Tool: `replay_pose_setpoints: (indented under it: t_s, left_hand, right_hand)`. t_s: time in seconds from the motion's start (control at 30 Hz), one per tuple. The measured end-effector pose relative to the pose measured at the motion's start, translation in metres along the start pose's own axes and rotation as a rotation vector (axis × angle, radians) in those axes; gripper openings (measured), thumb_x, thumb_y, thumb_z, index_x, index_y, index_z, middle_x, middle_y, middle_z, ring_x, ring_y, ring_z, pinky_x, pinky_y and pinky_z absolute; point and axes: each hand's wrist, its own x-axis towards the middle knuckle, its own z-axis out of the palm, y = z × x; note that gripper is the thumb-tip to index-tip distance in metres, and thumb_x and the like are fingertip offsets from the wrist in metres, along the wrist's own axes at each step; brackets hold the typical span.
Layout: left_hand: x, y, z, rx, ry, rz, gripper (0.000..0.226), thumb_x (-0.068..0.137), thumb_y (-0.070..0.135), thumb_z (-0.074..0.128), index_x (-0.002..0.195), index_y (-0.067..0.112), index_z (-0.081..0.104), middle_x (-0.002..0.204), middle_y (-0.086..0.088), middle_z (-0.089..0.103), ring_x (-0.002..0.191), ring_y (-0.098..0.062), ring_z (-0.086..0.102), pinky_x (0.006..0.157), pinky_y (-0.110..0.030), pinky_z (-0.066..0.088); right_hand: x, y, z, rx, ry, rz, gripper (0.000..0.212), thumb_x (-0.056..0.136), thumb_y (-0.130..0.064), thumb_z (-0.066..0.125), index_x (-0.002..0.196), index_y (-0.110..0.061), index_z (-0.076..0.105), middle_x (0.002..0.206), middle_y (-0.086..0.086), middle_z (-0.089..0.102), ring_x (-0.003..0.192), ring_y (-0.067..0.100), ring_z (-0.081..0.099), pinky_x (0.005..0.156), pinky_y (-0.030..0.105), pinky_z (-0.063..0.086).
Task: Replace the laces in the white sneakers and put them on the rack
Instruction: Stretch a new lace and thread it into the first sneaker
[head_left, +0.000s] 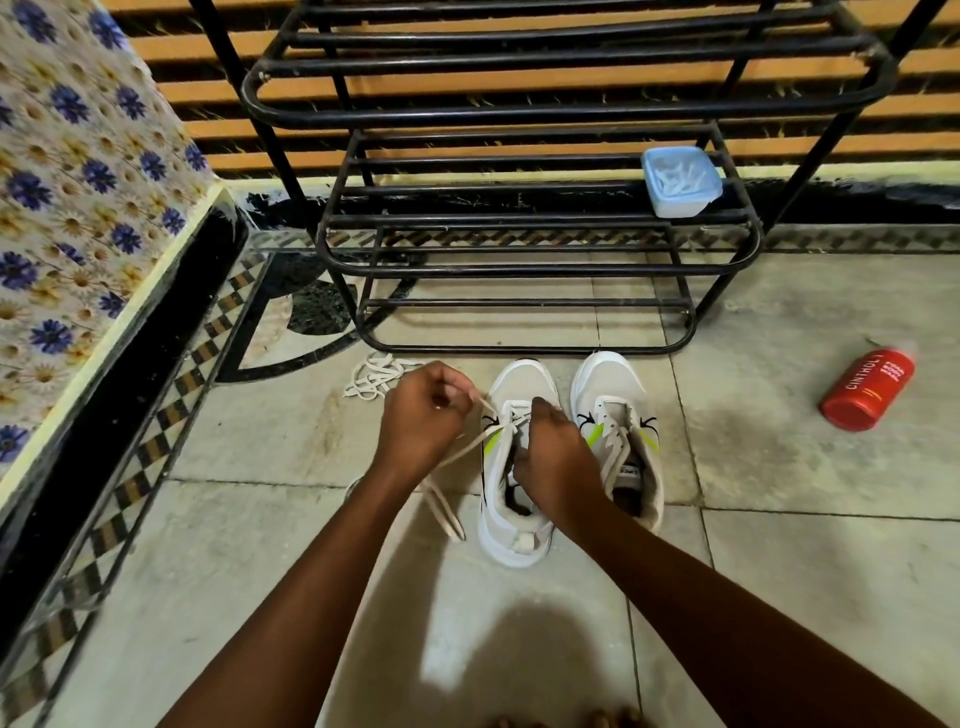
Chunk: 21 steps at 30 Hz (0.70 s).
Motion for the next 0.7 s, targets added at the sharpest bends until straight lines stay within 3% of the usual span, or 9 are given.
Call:
replay_pose_setpoints:
  t_s: [0.1,0.17,0.27,0.37,0.47,0.57,0.7]
  left_hand:
    - [-0.003,0.026,-0.013,-0.216,0.004,0.066,0.009,0.091,0.007,0.075,0.088,0.015,0.072,0.077,-0.010,0.073,0.078,-0.028,0.073,0.074,-0.036,0.060]
    - [-0.007,0.044,-0.019,-0.273,-0.029,0.104,0.004,0.092,0.006,0.075,0.091,0.009,0.072,0.080,-0.013,0.073,0.073,-0.025,0.072,0.069,-0.031,0.058]
    - [-0.013,0.067,-0.024,-0.276,-0.080,0.188,0.004,0.093,0.008,0.076,0.094,0.011,0.074,0.083,-0.011,0.074,0.075,-0.026,0.071,0.067,-0.032,0.058]
    - [-0.017,0.082,-0.031,-0.283,-0.099,0.247,0.004,0.093,0.007,0.075,0.096,0.009,0.074,0.081,-0.010,0.074,0.068,-0.020,0.068,0.063,-0.031,0.057]
    - [-0.018,0.087,-0.042,-0.256,-0.058,0.285,0.002,0.095,0.012,0.075,0.096,0.011,0.076,0.081,-0.006,0.074,0.068,-0.013,0.064,0.061,-0.029,0.052]
    - [-0.013,0.075,-0.049,-0.246,-0.014,0.264,0.008,0.096,0.017,0.074,0.097,0.010,0.078,0.081,-0.002,0.073,0.066,-0.009,0.061,0.062,-0.022,0.047]
    - [-0.002,0.024,-0.051,-0.144,-0.015,0.153,0.009,0.096,0.021,0.073,0.093,0.016,0.081,0.073,0.010,0.072,0.062,-0.006,0.056,0.061,-0.022,0.043]
  right_hand:
    - [0.000,-0.004,-0.009,0.226,0.076,-0.044,0.054,0.078,-0.014,0.068,0.130,-0.009,0.055,0.126,0.012,0.063,0.120,0.034,0.058,0.100,0.038,0.047]
    - [0.001,-0.014,-0.027,0.412,0.070,-0.077,0.069,0.076,-0.009,0.063,0.143,-0.017,0.051,0.137,0.005,0.062,0.124,0.025,0.059,0.109,0.036,0.043]
    - [0.010,-0.037,-0.052,0.666,-0.013,-0.101,0.066,0.075,-0.017,0.060,0.137,-0.039,0.051,0.115,-0.007,0.073,0.108,0.012,0.069,0.098,0.043,0.055]
    - [0.022,-0.054,-0.072,0.870,-0.013,-0.132,0.031,0.087,-0.011,0.068,0.115,-0.024,0.066,0.083,-0.001,0.076,0.079,0.018,0.074,0.077,0.039,0.060]
    - [0.030,-0.060,-0.091,0.989,0.094,-0.135,0.003,0.092,-0.008,0.069,0.093,-0.009,0.072,0.075,0.015,0.070,0.068,0.027,0.069,0.067,0.037,0.057]
    - [0.035,-0.050,-0.098,1.094,0.138,-0.037,0.011,0.097,-0.002,0.061,0.092,0.005,0.068,0.073,0.016,0.067,0.066,0.022,0.066,0.067,0.029,0.056]
    - [0.037,-0.034,-0.100,1.080,0.157,0.111,0.022,0.101,-0.014,0.058,0.091,0.000,0.071,0.075,0.010,0.066,0.073,0.018,0.061,0.069,0.035,0.051]
